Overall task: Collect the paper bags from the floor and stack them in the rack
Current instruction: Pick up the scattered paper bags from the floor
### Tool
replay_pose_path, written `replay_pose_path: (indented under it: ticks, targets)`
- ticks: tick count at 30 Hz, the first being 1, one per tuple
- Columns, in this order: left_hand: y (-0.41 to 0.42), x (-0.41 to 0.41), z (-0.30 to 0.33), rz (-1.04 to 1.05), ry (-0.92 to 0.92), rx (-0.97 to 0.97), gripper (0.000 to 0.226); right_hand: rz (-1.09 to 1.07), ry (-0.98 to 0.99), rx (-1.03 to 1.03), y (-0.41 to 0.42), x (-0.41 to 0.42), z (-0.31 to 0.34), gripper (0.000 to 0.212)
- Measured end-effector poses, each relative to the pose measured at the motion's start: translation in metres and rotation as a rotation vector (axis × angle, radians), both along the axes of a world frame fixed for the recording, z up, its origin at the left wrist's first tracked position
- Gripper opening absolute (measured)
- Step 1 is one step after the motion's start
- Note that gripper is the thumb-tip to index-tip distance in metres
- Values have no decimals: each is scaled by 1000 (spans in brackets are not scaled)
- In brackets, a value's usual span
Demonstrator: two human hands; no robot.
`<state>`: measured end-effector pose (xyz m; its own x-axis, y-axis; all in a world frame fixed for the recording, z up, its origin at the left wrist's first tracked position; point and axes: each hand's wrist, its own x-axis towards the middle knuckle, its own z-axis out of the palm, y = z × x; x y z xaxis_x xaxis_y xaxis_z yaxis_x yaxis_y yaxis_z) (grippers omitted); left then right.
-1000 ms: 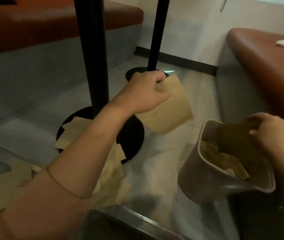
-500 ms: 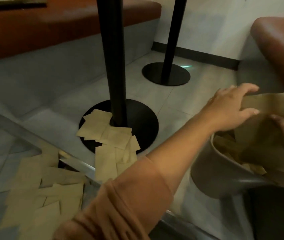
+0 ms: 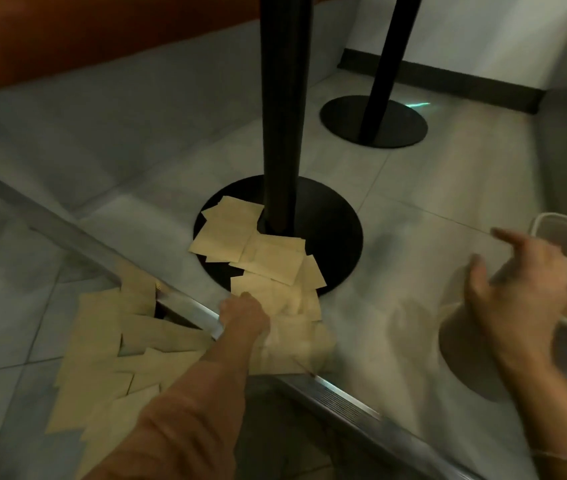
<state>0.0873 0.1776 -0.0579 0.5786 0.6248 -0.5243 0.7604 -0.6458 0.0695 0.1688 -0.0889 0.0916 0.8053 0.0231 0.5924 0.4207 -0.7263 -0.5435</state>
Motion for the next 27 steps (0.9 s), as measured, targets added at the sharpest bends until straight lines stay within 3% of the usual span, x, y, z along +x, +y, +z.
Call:
replay_pose_path:
  ticks: [2, 5, 6, 10, 14, 17, 20, 23, 27]
  targets:
    - [10, -7, -17, 162, -63, -9, 62, 146, 132, -194, 36, -14, -32, 34]
    - [0, -11, -22, 297, -140, -84, 72, 281, 721, -401, 77, -27, -99, 45]
    - [-1, -10, -26, 331, -138, -92, 75, 301, 837, -432, 85, -32, -121, 47]
    - [-7, -11, -35, 457, -166, -138, 77, 286, 1007, -445, 104, -45, -177, 52]
    - [-2, -14, -45, 473, -175, -115, 75, 225, 1056, -443, 116, -38, -195, 62]
    - [5, -13, -49, 598, -258, -233, 54, 145, 1154, -389, 119, -32, -199, 64]
    - [11, -16, -45, 568, -263, -247, 41, 137, 1141, -402, 118, -34, -202, 40]
    - [19, -28, -39, 465, -237, -132, 37, 118, 1087, -340, 114, -37, -204, 12]
    - [40, -40, -20, 463, -186, -63, 34, 64, 1088, -338, 105, -23, -187, 30]
